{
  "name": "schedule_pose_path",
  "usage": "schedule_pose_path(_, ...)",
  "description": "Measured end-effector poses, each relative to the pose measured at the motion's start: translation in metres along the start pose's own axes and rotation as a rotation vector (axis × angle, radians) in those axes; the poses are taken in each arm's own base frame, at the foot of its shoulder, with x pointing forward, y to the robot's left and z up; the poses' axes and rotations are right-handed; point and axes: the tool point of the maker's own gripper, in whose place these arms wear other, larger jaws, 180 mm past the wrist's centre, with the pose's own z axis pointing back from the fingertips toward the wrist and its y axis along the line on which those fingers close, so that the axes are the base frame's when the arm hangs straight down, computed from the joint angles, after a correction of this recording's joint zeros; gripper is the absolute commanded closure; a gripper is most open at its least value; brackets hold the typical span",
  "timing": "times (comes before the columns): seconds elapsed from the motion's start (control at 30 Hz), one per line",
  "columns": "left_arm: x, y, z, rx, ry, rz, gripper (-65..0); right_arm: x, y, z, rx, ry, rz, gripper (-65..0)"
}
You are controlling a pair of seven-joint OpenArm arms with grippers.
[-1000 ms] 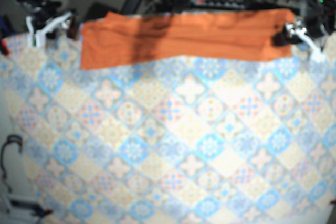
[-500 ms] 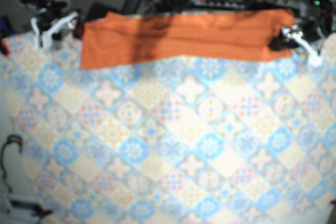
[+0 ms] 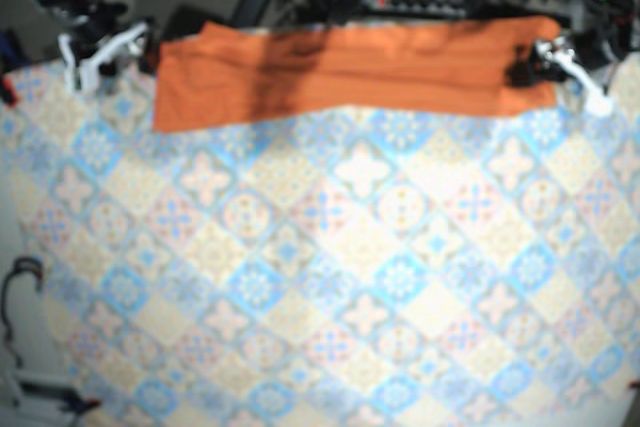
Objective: Fold the T-shirt properly
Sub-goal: 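Grasp the strip end nearest the left gripper and lift it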
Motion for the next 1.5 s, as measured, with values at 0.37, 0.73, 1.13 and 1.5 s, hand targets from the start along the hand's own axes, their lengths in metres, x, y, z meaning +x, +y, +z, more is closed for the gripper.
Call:
schedule_pose_path(0.37,0.0,0.0,0.001,0.0,-0.001,0.001,-65.0,0.0,0.0,0.0,-0.001,0.0,0.0,-41.8)
schedule_pose_path(0.73,0.003,0.004,-0.001,0.02,-0.013,0.001,-37.7,0.0,0.0,0.0,0.0,0.0,0.0,-41.8)
schedule_pose_path(1.13,-0.006,0.003,-0.005,0.02,0.015,0.005,-17.7,0.0,0.001,0.0,0.003,0.0,0.001,-41.8)
schedule_pose_path(1.5,-0.003,-0.002,-0.011,0.005,0.002,0.012,0.0,-0.001,0.001,0.0,0.003,0.003,0.001,-41.8)
